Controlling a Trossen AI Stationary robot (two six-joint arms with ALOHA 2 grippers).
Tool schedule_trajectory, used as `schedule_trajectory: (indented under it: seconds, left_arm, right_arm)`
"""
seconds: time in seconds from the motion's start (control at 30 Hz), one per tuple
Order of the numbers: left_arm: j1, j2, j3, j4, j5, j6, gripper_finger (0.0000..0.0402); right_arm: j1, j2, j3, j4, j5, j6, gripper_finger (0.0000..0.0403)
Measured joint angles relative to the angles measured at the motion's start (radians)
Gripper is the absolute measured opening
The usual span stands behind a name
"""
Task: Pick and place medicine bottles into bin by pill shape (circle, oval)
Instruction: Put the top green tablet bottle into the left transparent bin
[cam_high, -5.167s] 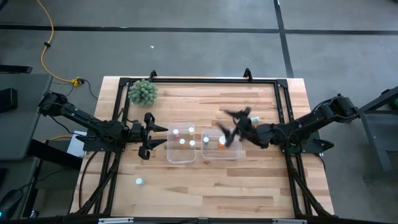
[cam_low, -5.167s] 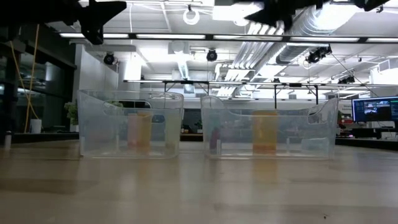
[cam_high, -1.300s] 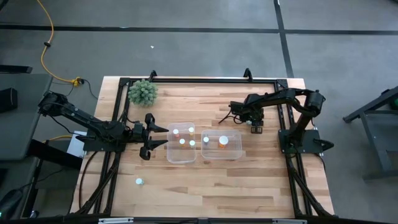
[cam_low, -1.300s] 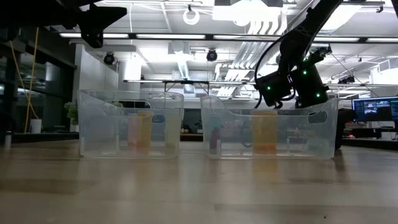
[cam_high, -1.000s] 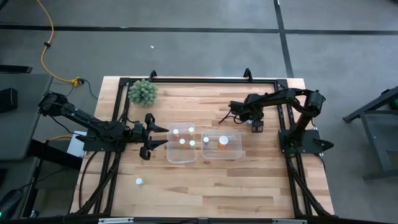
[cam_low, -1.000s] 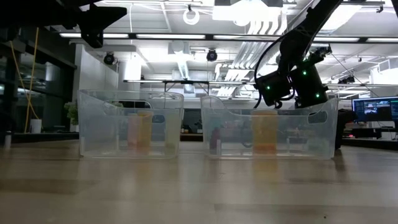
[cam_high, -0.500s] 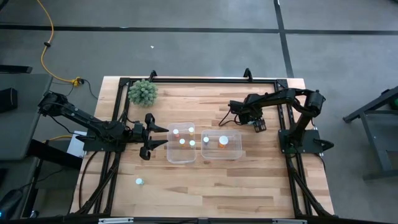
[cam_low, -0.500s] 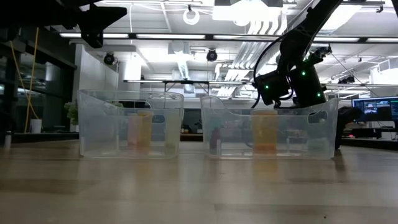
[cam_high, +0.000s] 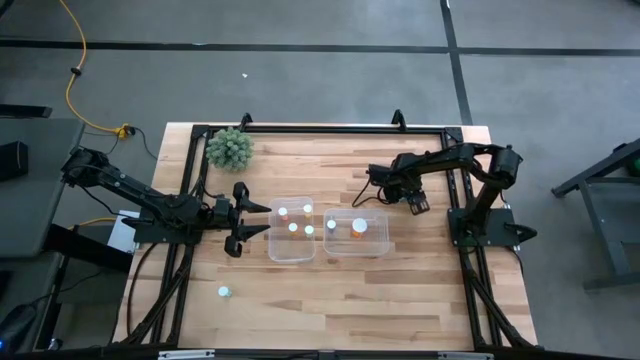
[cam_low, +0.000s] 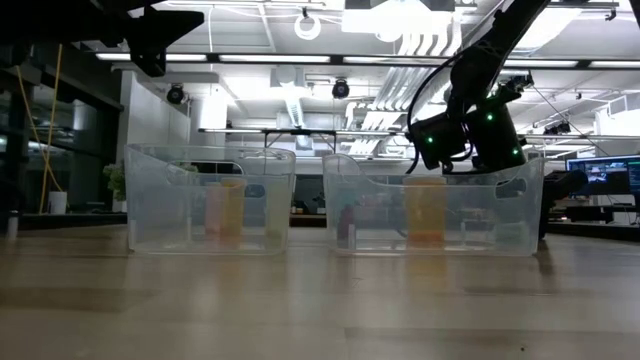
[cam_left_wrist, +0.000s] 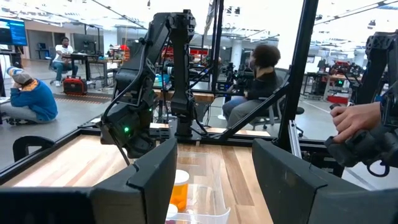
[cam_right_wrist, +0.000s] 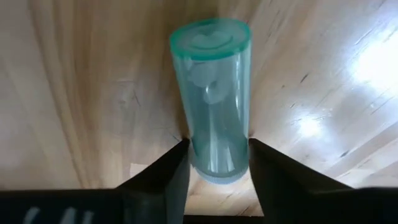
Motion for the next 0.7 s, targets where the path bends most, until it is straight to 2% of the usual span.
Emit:
schedule_trajectory:
  seconds: [0.2,0.57,0.7]
  left_arm:
    - [0.0,0.0,0.0,0.0,0.0,0.0,0.02]
    - [0.0,0.0,0.0,0.0,-0.003,0.0,0.02]
    - [0.0,0.0,0.0,0.0,-0.005,0.008,0.02]
  right_arm:
    - [0.0,0.0,0.0,-0.01,-0.003,0.012,0.0118]
    - [0.001,-0.006,0.002,-0.043,0.008,0.039,0.0113]
    - [0.001,-0.053,0.002,-0.093,0.055,0.063,0.0113]
